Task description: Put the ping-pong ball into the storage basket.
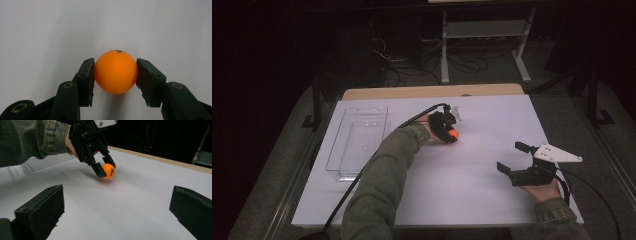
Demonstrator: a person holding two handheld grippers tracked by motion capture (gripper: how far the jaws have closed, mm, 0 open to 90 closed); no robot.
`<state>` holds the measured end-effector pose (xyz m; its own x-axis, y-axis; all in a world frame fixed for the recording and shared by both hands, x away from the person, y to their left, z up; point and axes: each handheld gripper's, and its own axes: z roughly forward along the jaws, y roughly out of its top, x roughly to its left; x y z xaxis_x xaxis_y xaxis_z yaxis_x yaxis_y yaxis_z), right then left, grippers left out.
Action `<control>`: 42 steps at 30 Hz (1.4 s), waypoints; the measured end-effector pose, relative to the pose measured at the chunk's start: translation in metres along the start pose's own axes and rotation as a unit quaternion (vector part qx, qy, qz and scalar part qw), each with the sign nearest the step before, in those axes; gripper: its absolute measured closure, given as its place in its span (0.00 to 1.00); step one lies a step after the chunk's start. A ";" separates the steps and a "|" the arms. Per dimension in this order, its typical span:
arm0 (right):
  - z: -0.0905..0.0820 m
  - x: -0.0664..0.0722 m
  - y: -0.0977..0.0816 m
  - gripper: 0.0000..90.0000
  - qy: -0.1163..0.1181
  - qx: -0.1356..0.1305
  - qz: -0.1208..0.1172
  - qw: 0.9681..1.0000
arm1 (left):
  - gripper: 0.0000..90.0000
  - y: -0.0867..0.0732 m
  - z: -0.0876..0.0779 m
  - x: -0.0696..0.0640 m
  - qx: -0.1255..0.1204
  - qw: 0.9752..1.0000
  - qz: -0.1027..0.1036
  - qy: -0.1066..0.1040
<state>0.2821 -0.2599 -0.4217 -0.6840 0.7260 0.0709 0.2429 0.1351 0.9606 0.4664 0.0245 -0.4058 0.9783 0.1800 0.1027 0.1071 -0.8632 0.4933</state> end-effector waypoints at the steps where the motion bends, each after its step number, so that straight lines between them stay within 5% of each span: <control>1: 0.000 0.000 0.000 0.00 0.000 0.000 0.000 1.000 | 0.56 0.000 -0.001 0.000 -0.001 1.000 -0.001 0.001; 42: 0.001 -0.001 0.000 0.00 -0.001 -0.001 0.006 1.000 | 0.56 0.005 -0.062 -0.016 -0.012 1.000 0.012 0.016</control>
<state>0.2831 -0.2597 -0.4221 -0.6802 0.7285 0.0812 0.2495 0.1258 0.9602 0.4403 0.0463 -0.3513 0.9741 0.1755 0.1426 0.0794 -0.8558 0.5111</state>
